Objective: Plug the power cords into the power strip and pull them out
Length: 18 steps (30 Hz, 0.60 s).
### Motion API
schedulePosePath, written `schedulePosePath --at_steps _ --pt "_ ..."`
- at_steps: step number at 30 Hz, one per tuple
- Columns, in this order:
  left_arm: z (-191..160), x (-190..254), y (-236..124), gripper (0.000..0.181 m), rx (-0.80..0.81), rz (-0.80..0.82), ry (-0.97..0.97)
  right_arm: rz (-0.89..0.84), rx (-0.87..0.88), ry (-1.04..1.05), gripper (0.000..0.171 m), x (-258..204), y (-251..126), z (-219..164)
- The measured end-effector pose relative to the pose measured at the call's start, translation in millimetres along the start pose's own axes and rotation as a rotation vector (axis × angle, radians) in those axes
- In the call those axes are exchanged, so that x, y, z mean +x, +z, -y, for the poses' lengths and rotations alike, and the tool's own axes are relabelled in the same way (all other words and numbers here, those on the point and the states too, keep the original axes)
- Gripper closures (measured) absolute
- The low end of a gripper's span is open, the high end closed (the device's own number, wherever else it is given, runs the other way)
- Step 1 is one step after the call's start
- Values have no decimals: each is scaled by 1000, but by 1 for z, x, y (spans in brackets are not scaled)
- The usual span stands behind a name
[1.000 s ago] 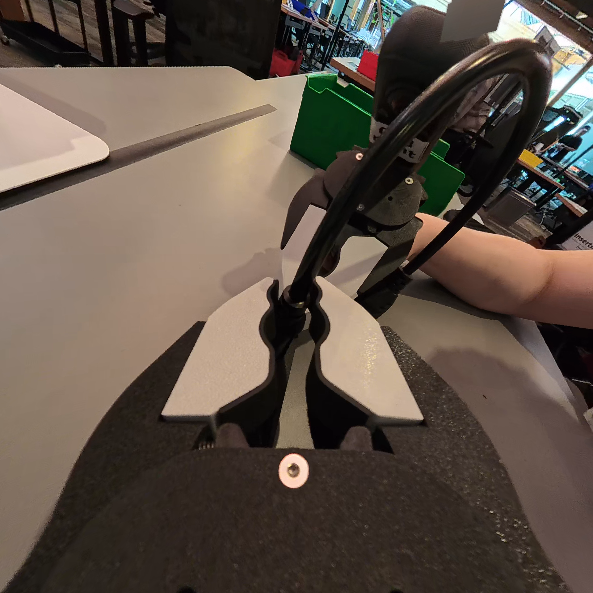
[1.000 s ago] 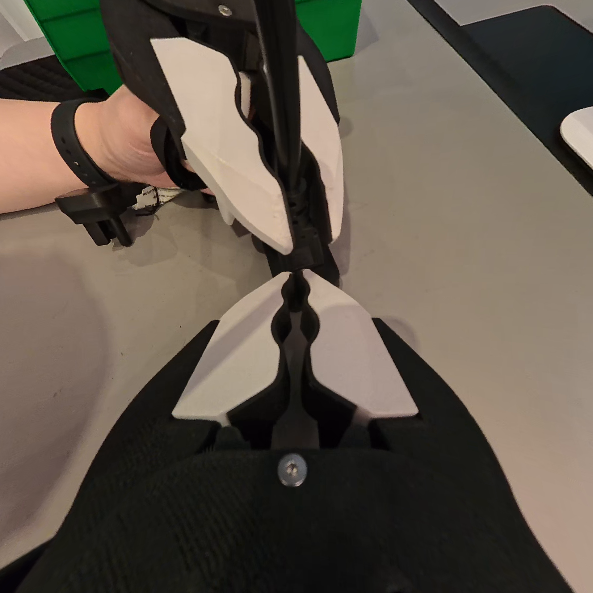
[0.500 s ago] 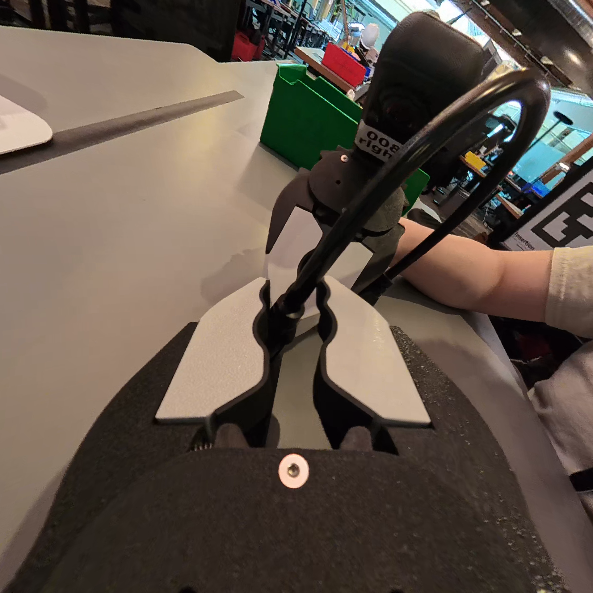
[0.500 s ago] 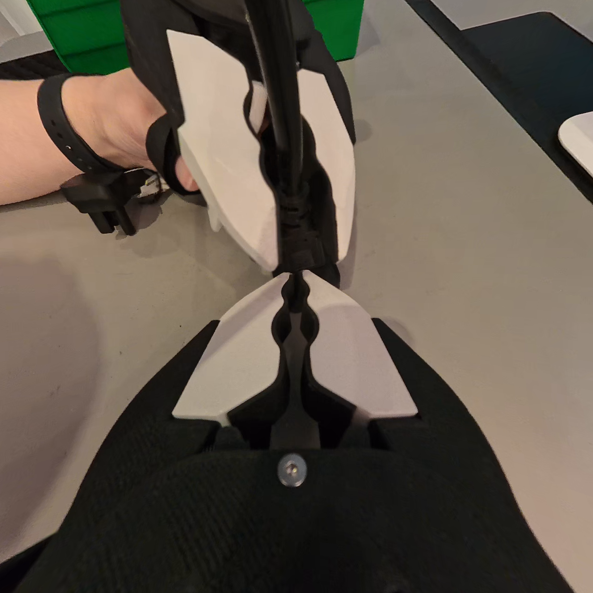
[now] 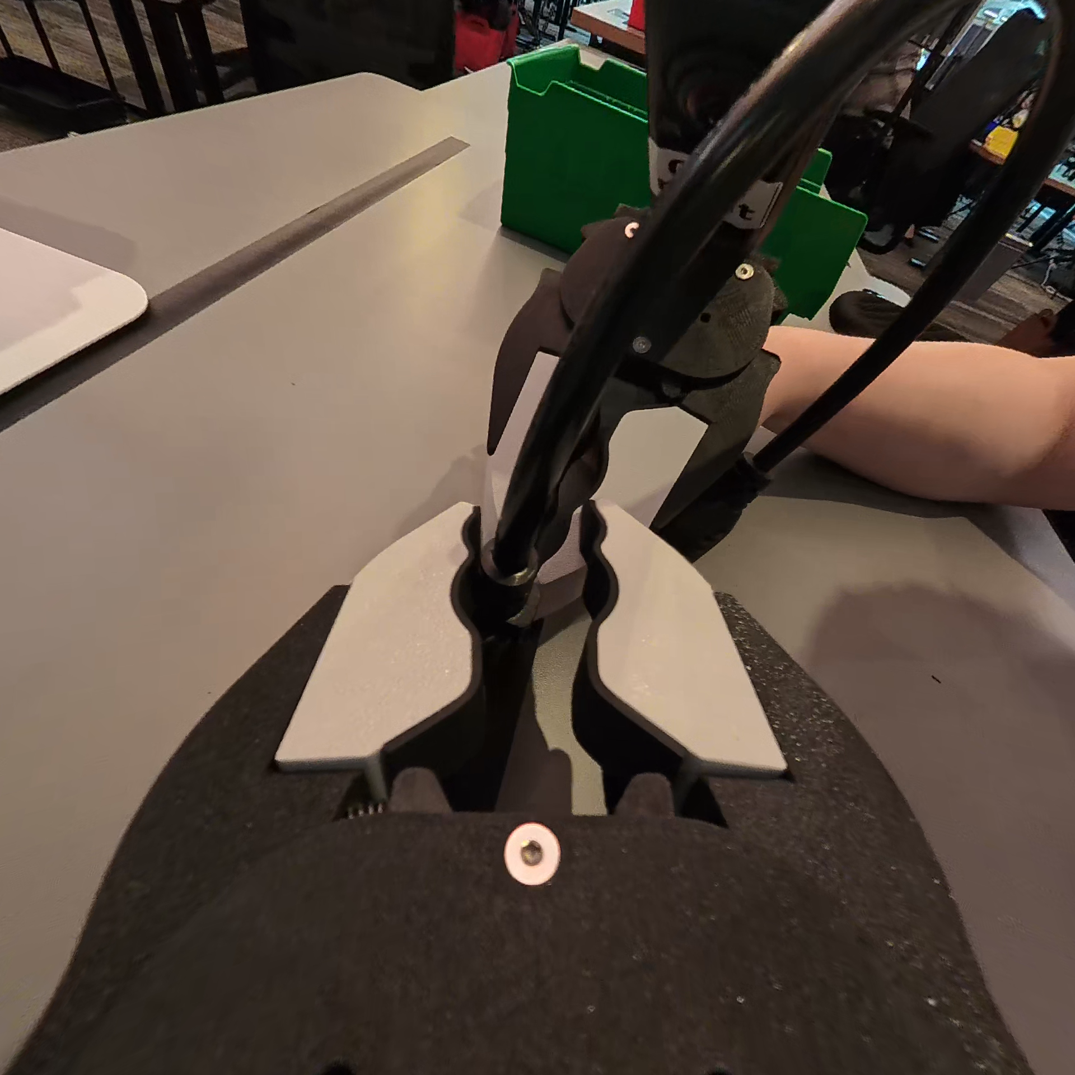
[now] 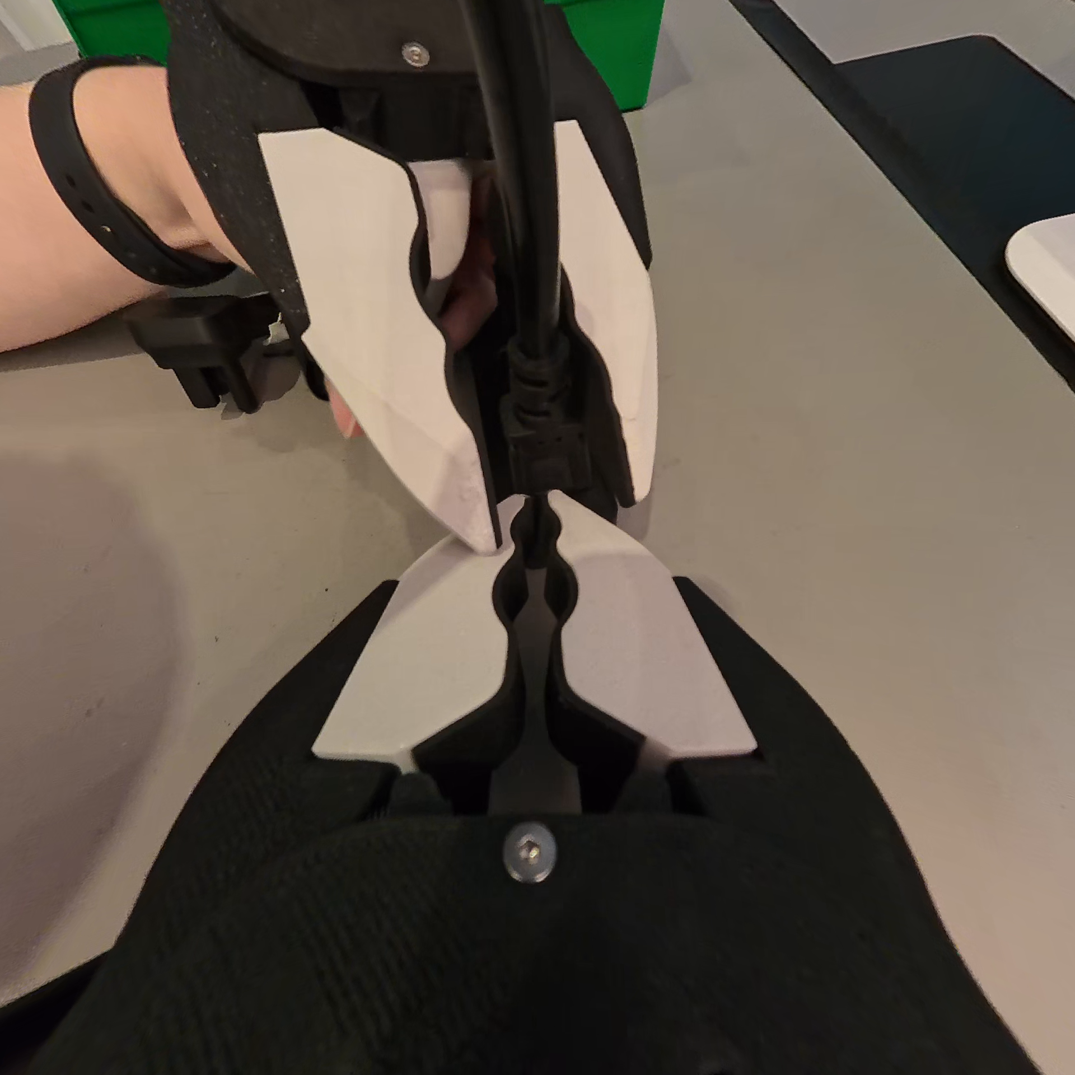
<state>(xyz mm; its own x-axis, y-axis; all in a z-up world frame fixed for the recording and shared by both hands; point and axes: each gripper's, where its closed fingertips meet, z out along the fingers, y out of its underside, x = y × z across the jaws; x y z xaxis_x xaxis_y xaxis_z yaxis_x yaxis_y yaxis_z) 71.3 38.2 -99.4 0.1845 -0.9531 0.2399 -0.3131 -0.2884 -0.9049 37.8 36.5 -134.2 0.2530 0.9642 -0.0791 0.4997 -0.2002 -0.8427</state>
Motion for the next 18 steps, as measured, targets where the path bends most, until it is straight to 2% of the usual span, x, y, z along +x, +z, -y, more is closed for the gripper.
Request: schedulePosePath --at_steps 1,2,18 --pt "0 -7 0 165 -2 55 -1 0 0 2 163 0 0 0" --pt "-1 -7 0 168 -5 64 19 2 0 6 164 0 0 0" --pt "2 -8 -2 169 22 56 -39 -4 0 5 164 0 1 0"
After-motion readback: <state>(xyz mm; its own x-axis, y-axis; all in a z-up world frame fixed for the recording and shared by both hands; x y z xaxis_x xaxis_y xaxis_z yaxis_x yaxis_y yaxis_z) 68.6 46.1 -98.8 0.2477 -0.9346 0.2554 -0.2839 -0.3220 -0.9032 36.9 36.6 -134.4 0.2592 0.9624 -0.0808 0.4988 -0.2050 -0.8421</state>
